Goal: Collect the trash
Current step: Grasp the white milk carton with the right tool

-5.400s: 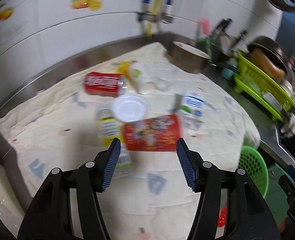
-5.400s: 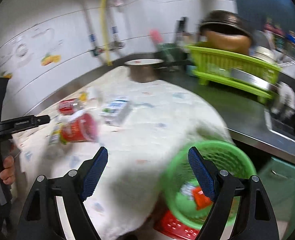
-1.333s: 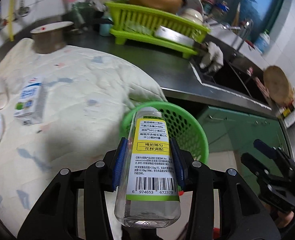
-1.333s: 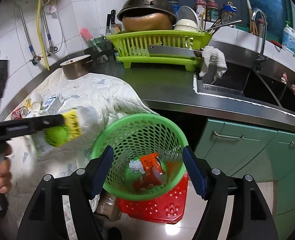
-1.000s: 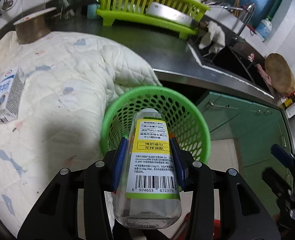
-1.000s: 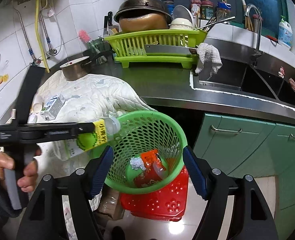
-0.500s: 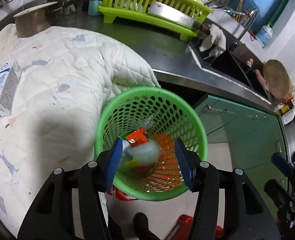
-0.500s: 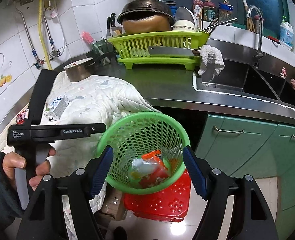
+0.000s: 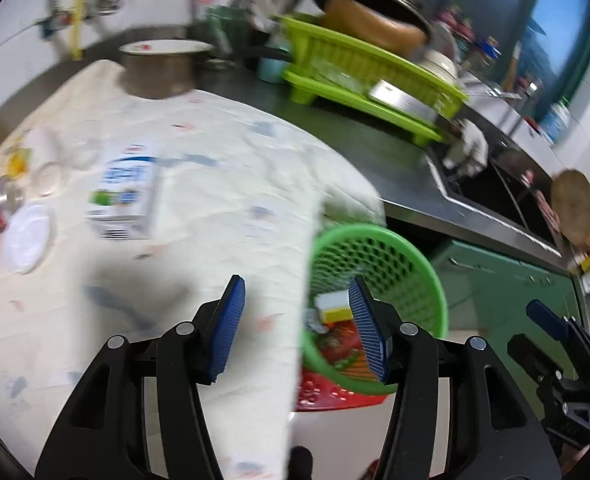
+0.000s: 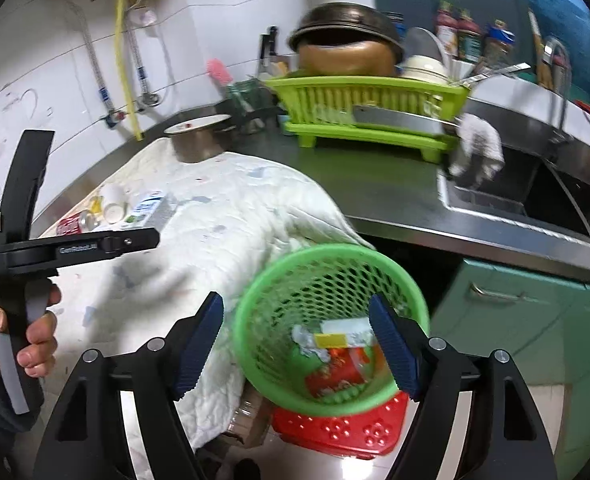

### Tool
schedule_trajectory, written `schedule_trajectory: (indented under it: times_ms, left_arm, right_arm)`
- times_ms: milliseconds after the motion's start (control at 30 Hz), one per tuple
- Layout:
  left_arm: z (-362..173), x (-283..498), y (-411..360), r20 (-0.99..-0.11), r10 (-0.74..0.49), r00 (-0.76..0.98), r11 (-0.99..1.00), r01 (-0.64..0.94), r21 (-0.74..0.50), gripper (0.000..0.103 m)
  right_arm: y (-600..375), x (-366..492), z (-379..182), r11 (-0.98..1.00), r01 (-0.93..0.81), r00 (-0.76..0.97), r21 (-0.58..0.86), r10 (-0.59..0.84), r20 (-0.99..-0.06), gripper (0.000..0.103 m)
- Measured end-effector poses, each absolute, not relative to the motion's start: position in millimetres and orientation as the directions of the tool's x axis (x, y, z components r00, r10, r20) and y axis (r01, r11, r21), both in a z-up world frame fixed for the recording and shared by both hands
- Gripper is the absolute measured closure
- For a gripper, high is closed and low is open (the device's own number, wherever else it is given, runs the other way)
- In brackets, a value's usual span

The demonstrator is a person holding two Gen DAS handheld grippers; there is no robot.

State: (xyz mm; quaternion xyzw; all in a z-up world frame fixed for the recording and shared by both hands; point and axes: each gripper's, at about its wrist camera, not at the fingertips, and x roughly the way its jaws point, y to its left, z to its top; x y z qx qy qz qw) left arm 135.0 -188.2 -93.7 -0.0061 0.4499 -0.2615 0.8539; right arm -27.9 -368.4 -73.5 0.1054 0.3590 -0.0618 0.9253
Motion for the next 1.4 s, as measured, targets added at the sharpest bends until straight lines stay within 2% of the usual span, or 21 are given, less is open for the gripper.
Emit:
schedule_trajectory:
  times_ms: [467, 733, 833, 933, 1233, 1400]
  left_arm:
    - [-83, 155, -34, -0.756, -0.273, 0.594, 0.962, 0.144, -0.234, 0.048]
    - [-90, 159, 33, -0.764, -0.185, 0.618, 0.971, -0.004, -0.238, 0.048]
    - [-92, 160, 51, -0.763, -0.166, 0.625, 0.969, -0.039, -0.243, 0.048]
    - [-93, 159, 65, -0.760, -0.156, 0.631, 0.965, -0.067, -0.254, 0.048]
    - [-101, 165, 92, -0.761, -0.137, 0.634, 0.957, -0.113, -0.268, 0.048]
    - [-106, 173, 99, -0.767, -0.131, 0.628, 0.957, -0.122, -0.264, 0.048]
  right_arm:
    - [-275, 74, -64, 0.978, -0.063, 0.720, 0.197, 0.181, -0.670, 0.027]
    - [-228, 139, -78, 0.957, -0.097, 0.671, 0.275, 0.267, -0.692, 0.027]
    - [-212, 164, -85, 0.956, -0.086, 0.654, 0.281, 0.267, -0.708, 0.027]
    - [-200, 187, -92, 0.952, -0.064, 0.633, 0.300, 0.271, -0.725, 0.020]
    - [-173, 253, -115, 0.951, 0.032, 0.569, 0.308, 0.236, -0.788, 0.020]
    - [-165, 279, -126, 0.965, 0.084, 0.545, 0.248, 0.164, -0.822, 0.019]
